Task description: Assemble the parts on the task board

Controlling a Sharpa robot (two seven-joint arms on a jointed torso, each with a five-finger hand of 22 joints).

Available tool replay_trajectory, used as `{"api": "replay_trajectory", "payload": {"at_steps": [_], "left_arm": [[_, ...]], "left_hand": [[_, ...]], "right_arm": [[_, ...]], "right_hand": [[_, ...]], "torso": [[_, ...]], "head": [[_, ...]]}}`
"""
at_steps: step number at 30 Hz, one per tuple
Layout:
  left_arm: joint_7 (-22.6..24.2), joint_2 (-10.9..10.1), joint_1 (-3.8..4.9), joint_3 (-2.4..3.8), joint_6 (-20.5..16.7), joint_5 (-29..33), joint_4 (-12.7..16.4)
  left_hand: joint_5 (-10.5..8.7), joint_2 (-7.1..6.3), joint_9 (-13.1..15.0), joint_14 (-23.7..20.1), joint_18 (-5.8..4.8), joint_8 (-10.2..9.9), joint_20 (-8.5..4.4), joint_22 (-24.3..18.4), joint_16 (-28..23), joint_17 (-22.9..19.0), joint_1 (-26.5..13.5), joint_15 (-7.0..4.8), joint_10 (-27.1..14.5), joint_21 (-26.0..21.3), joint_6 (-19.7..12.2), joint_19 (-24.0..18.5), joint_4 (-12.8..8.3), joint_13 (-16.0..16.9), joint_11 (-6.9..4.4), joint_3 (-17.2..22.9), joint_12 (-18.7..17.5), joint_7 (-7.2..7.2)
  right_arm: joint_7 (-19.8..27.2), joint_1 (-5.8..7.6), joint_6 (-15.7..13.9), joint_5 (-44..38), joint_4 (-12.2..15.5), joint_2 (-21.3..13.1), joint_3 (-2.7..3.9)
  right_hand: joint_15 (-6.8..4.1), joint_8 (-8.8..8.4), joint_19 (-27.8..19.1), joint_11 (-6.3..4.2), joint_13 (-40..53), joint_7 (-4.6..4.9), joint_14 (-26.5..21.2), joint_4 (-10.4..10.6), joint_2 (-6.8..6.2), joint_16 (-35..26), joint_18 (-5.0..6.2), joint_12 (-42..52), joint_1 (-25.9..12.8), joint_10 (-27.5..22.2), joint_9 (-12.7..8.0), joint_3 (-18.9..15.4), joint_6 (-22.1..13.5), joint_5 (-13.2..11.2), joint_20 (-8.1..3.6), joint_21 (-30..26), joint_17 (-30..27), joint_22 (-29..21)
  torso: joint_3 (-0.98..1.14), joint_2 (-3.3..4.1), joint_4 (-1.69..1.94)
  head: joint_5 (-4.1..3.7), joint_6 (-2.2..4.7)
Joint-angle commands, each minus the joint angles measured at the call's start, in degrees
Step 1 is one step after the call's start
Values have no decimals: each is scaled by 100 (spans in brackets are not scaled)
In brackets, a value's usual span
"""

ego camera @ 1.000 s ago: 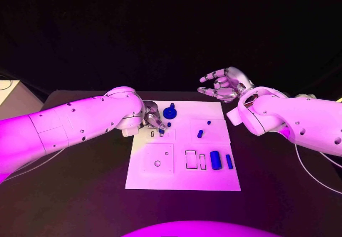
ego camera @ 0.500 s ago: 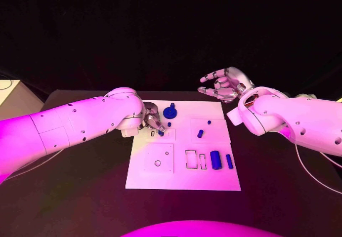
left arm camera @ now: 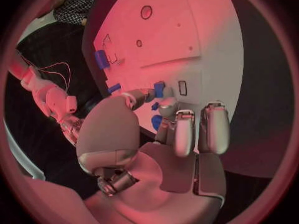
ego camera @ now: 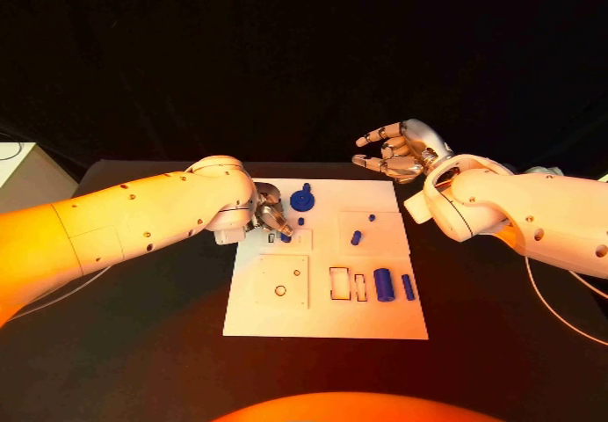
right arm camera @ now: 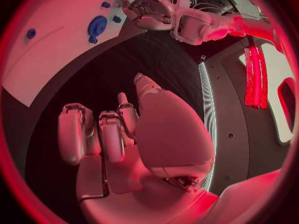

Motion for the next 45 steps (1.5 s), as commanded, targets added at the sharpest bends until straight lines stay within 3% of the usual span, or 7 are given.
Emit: {"api": "replay_trajectory", "payload": {"at_steps": [1,22,39,45], "left_arm": [[11,5,-5,-1,139,-12,-3],[0,61,-4,-11,261,54,-54],[-43,161,-5,-96,396,188,-145],[-54,183,-6,-105,320,194,-175]], "left_hand": [[24,10,6,552,-114,39,6,58,20,1328,46,-45,22,22,87,36,-1102,-12,2,1062,18,-60],[25,10,10,556,-116,36,3,67,25,1340,47,-46,32,25,93,42,-1107,-1,1,1066,23,-61],[-36,65,120,578,-122,52,-32,89,57,1411,-254,-109,235,14,215,60,-832,116,-81,672,95,-176],[-119,94,145,573,-124,3,-54,89,50,1397,-400,-132,245,1,255,66,-634,124,-109,311,85,-218]], "right_arm": [[24,-4,76,-15,3,0,1],[22,-4,77,-15,17,-5,1],[29,-4,77,-15,27,-5,1],[32,-4,78,-15,28,-9,1]], "right_hand": [[-32,32,42,-23,261,4,438,0,8,-21,116,11,-45,34,-9,29,44,23,-42,-15,960,716],[-32,32,42,-23,261,4,438,0,8,-21,116,11,-45,34,-9,29,44,23,-42,-15,960,716],[-32,32,42,-23,261,4,438,0,8,-21,116,11,-45,34,-9,29,44,23,-42,-15,960,716],[-34,35,36,-25,252,3,436,-6,5,-26,120,7,-59,29,-12,44,41,23,-45,-35,953,704]], "torso": [[-1,4,1],[1,13,-3],[2,2,2],[2,3,-1]], "head": [[1,4],[-3,-42],[-27,-77],[-37,-71]]}}
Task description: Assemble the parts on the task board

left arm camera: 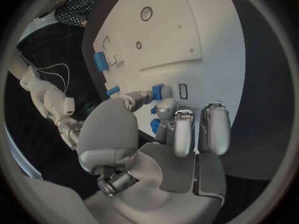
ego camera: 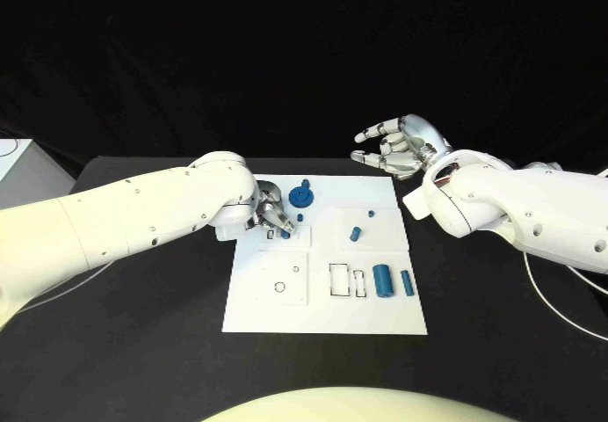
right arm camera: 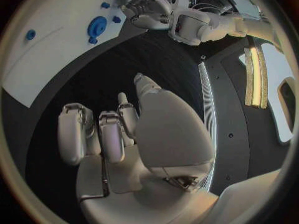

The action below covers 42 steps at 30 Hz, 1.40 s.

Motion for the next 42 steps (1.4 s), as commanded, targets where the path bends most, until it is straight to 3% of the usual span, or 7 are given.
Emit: {"api": "replay_trajectory", "payload": {"at_steps": [1,11,26,35,42], "left_arm": [[-30,28,-32,-23,141,93,1],[-63,32,-34,-30,105,94,-41],[-94,-11,-51,-30,18,62,-47],[-122,-88,-55,-22,-95,-8,6],[-127,-183,-56,58,-185,-14,105]], "left_hand": [[-39,5,6,579,-35,-54,-18,93,21,1391,-84,-45,32,-1,74,28,-439,17,-16,346,2,-68],[-135,26,9,576,-35,-152,-29,91,14,1380,-185,-53,-6,-16,142,34,-152,12,-20,-226,-21,-75],[-219,-6,19,580,-38,-240,-33,106,20,1394,-246,-51,-4,-24,213,48,196,53,-17,-843,-5,-72],[-212,-26,39,577,-39,-266,-34,114,14,1384,-277,-50,-1,-25,234,57,437,79,-13,-1132,9,-69],[-288,-79,58,572,-36,-278,-34,102,6,1368,-253,-48,-21,-33,229,50,569,56,-10,-1303,-8,-67]], "right_arm": [[39,-2,73,-16,9,-5,1],[45,-2,70,-13,14,-21,1],[55,-3,60,-6,13,-37,1],[71,-7,52,8,9,-51,1],[80,-15,46,11,0,-51,1]], "right_hand": [[-35,35,36,-25,254,3,437,11,5,-26,119,7,-60,29,-5,28,41,23,-45,-35,955,702],[-36,36,35,-25,250,3,435,12,4,-30,120,3,-68,26,-6,31,39,23,-46,-40,948,699],[-35,36,33,-24,234,4,432,24,4,-36,122,-12,-101,12,-8,30,34,19,-47,-49,936,694],[-36,36,-18,-24,182,4,405,30,6,-83,147,-64,-148,-37,-12,33,25,19,-48,-162,840,619],[-37,37,-51,-25,145,3,390,23,-4,-110,164,-103,-172,-73,-16,35,19,12,-49,-236,788,571]], "torso": [[-3,0,-3],[-3,-5,-2],[-8,-5,-9],[-7,-5,4],[-11,-3,0]], "head": [[-9,6],[-19,17],[-23,40],[-46,54],[-49,73]]}}
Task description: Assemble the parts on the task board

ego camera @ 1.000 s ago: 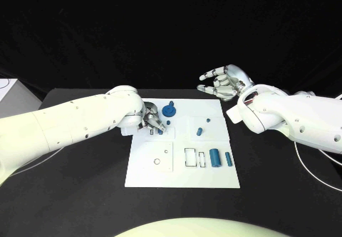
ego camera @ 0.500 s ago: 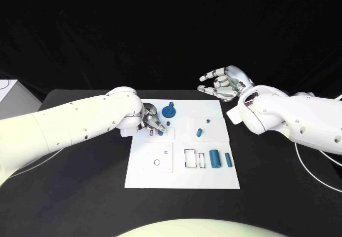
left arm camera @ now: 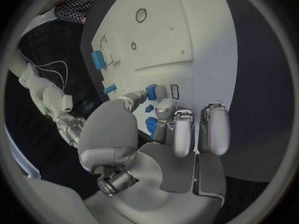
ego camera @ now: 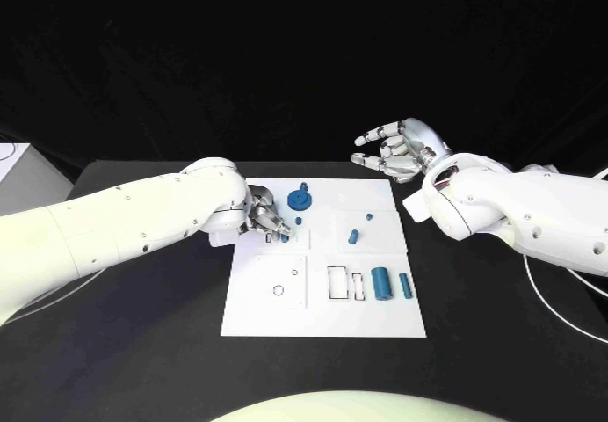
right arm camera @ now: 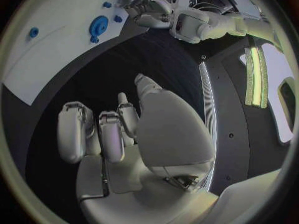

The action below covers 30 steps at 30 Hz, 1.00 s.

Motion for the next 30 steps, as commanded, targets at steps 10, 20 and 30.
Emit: {"api": "replay_trajectory", "payload": {"at_steps": [10,20,30], "left_arm": [[-61,-135,-6,176,-188,17,185],[63,-286,1,367,-351,516,256],[214,-411,76,594,-341,595,-116]], "left_hand": [[-705,-116,59,548,-37,-33,-5,107,-3,1353,90,-15,-52,-42,-1,35,311,-24,14,-474,-16,51],[-745,-133,64,520,0,-73,6,-62,-50,1267,135,5,-189,-111,-80,-87,304,-213,39,-585,-151,79],[-638,-37,70,429,77,-171,64,-428,-195,1020,656,78,-481,-285,-275,-364,268,-499,120,-595,-369,168]], "right_arm": [[82,-21,34,-1,-31,11,1],[85,-34,18,-1,-61,12,1],[74,-36,22,0,-64,-7,1]], "right_hand": [[-39,37,-69,-4,95,3,373,4,-24,-65,93,-73,-93,-101,-10,22,8,0,-28,-118,732,516],[-40,36,-74,-4,85,4,370,5,-26,-72,96,-84,-103,-111,-11,22,3,-2,-29,-130,721,508],[-40,35,-77,-3,76,4,367,6,-26,-78,97,-92,-110,-119,-13,24,-1,-3,-29,-139,711,503]], "torso": [[2,-7,-3],[6,2,0],[6,11,3]], "head": [[-17,40],[-7,93],[7,135]]}}
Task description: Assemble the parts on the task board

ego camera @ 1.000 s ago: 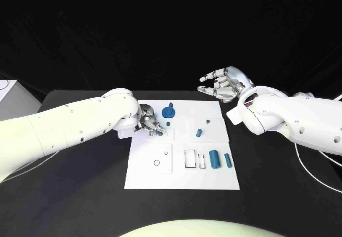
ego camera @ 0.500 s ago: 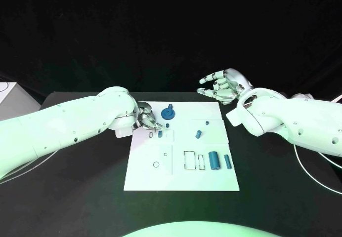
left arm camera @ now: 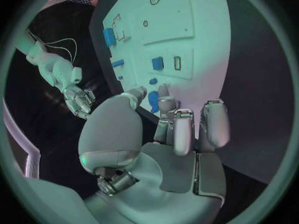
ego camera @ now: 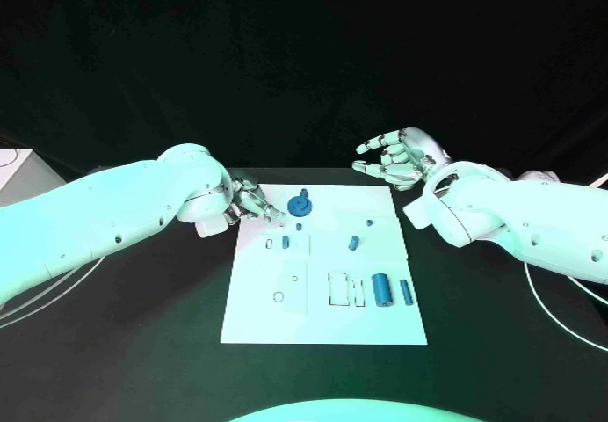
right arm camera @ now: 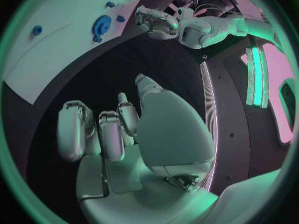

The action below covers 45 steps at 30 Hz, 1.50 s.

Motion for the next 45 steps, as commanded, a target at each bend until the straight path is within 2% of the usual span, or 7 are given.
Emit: {"api": "replay_trajectory", "payload": {"at_steps": [1,7,15,17,25,36,45], "left_arm": [[182,13,47,41,-40,161,-181],[236,131,103,73,-57,112,-560],[354,424,126,78,-82,-97,-1055],[399,532,127,67,-62,-147,-1227],[501,794,125,-24,75,-231,-1658],[585,984,121,-106,233,-258,-1942],[641,1040,120,-133,338,-257,-2015]], "left_hand": [[21,2,-5,427,80,-39,10,-54,-28,1014,66,44,-36,-33,-65,-48,-14,13,20,-27,7,11],[28,33,-18,417,88,-84,31,-93,-41,993,118,71,-148,-57,-125,-80,1,-107,52,-34,-73,46],[24,66,-49,400,101,-164,63,-155,-62,959,115,115,-282,-91,-217,-129,19,-233,103,-68,-162,104],[23,77,-119,389,108,-289,96,-188,-75,939,94,161,-404,-112,-337,-157,18,-356,158,-107,-249,168],[7,77,-301,362,128,-525,172,-277,-101,895,78,247,-608,-162,-452,-232,19,-586,251,-204,-397,270],[-22,69,-397,359,131,-625,208,-286,-99,896,43,281,-663,-172,-470,-244,25,-638,287,-286,-422,306],[-37,58,-423,361,130,-643,218,-276,-92,906,27,289,-660,-169,-457,-239,24,-627,293,-328,-409,311]], "right_arm": [[63,-4,29,-10,3,-7,1],[59,-4,28,-10,15,-16,1],[56,-3,25,-11,46,-25,1],[57,-3,25,-13,56,-28,1],[60,-3,23,-16,74,-36,1],[68,-2,27,-18,82,-31,2],[74,-2,40,-21,72,-19,2]], "right_hand": [[-40,36,-33,-5,78,4,368,3,-17,-19,96,-22,-58,-29,-8,28,-1,0,11,-15,718,503],[-40,36,-33,-5,78,4,368,3,-17,-19,96,-22,-58,-29,-8,28,-1,0,11,-15,718,503],[-40,36,-33,-5,78,4,368,3,-17,-19,96,-22,-58,-29,-8,28,-1,0,11,-15,718,503],[-41,38,-30,-6,78,3,368,0,-13,-21,94,-21,-57,-27,-9,36,-2,8,11,-11,717,506],[-41,38,-30,-6,78,3,368,0,-13,-21,94,-21,-57,-27,-9,36,-2,8,11,-11,717,506],[-41,38,-30,-6,78,3,368,0,-13,-21,94,-21,-57,-27,-9,36,-2,8,11,-11,717,506],[-42,40,-32,-7,80,2,368,-5,-15,-23,95,-18,-56,-23,-10,42,-2,14,10,-18,716,502]], "torso": [[-1,8,-3],[-7,25,-7],[-15,47,-6],[-19,59,-9],[-26,86,-27],[-22,79,-19],[-17,72,-20]], "head": [[11,18],[23,26],[34,22],[38,26],[47,41],[32,22],[34,10]]}}
